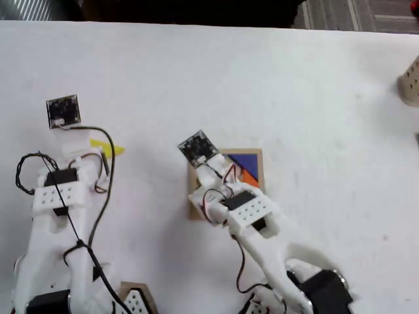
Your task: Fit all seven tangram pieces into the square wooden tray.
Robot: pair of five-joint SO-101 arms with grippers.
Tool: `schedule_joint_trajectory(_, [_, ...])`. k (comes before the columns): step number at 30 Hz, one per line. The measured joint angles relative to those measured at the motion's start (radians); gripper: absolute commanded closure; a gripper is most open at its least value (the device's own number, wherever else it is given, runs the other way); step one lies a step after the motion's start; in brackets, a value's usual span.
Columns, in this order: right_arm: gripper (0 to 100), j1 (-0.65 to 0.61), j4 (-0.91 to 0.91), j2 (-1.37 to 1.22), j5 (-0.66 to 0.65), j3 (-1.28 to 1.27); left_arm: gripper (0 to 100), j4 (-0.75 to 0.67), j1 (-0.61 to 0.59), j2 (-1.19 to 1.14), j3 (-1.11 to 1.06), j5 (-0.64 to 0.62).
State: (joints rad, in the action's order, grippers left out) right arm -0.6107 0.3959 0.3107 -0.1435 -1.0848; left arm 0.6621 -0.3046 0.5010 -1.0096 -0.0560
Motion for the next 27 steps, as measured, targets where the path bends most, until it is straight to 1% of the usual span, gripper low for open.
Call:
schedule_joint_trajectory(6, [97.9, 0.005, 0.068, -0.031, 0.0, 0.04, 98, 0.0, 0.0, 0.0, 0.0, 0.0])
schedule_joint_trajectory(10, [97.9, 0.06, 0.071, -0.031, -0.005, 0.041, 98, 0.0, 0.0, 0.0, 0.0, 0.0])
schedule_joint_trajectory(13, [97.9, 0.095, 0.071, -0.031, -0.054, 0.041, 98, 0.0, 0.0, 0.0, 0.0, 0.0])
schedule_joint_trajectory(16, [97.9, 0.123, 0.068, -0.031, -0.069, 0.041, 98, 0.0, 0.0, 0.0, 0.0, 0.0])
schedule_joint_trajectory(23, [97.9, 0.126, 0.064, -0.023, -0.08, 0.041, 98, 0.0, 0.0, 0.0, 0.0, 0.0])
schedule_joint_trajectory(27, [97.9, 0.12, 0.106, -0.002, -0.081, 0.044, 98, 0.0, 0.0, 0.0, 0.0, 0.0])
